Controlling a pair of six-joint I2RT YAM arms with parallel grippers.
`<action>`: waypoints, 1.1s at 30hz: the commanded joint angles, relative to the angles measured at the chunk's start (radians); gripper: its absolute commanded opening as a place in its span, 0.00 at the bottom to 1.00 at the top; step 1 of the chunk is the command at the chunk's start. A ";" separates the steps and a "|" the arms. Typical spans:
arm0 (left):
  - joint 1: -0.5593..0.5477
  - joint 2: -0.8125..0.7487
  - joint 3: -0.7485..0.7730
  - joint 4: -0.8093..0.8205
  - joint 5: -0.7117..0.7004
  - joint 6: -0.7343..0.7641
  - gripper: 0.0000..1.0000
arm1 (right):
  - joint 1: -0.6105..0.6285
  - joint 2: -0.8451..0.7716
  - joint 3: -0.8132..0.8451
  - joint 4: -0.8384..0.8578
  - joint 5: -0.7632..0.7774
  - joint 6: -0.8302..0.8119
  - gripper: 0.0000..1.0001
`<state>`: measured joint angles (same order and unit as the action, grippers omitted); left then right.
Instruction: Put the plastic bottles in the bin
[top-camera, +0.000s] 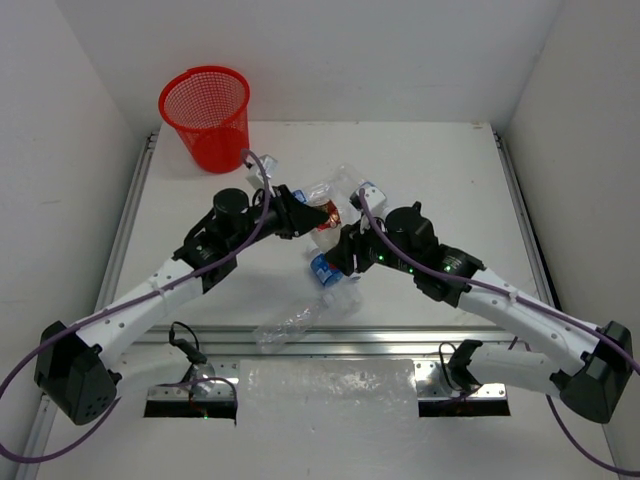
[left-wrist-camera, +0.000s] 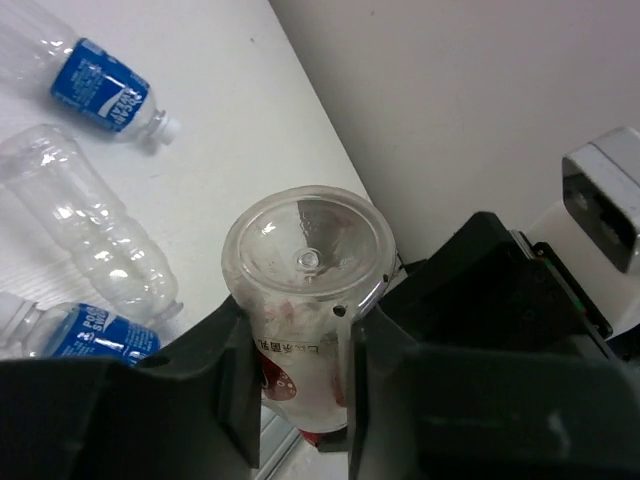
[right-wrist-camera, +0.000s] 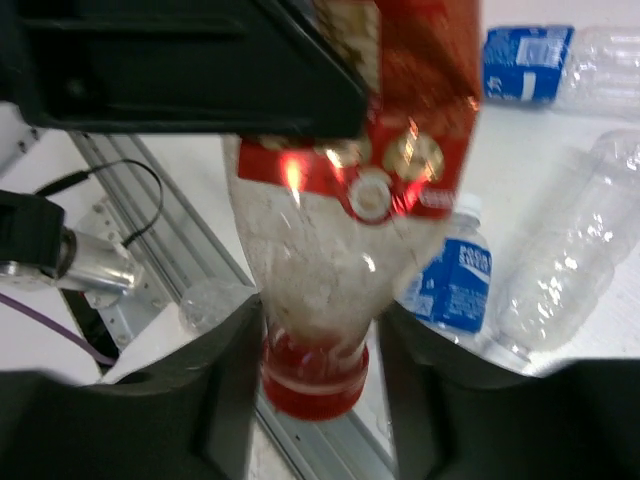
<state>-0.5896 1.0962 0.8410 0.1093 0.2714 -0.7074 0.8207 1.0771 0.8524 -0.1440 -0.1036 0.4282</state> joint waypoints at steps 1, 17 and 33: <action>-0.007 0.017 0.084 0.060 0.065 0.023 0.00 | 0.005 -0.022 0.031 0.124 -0.039 -0.005 0.55; 0.654 0.478 0.893 -0.602 -0.552 -0.185 0.00 | 0.003 -0.371 -0.116 -0.364 0.573 0.052 0.99; 0.718 1.002 1.646 -0.573 -0.603 -0.001 1.00 | 0.003 -0.333 -0.236 -0.299 0.398 0.055 0.99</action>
<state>0.1043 2.2051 2.4474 -0.5373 -0.3511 -0.7555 0.8215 0.7101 0.6117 -0.5110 0.3267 0.4831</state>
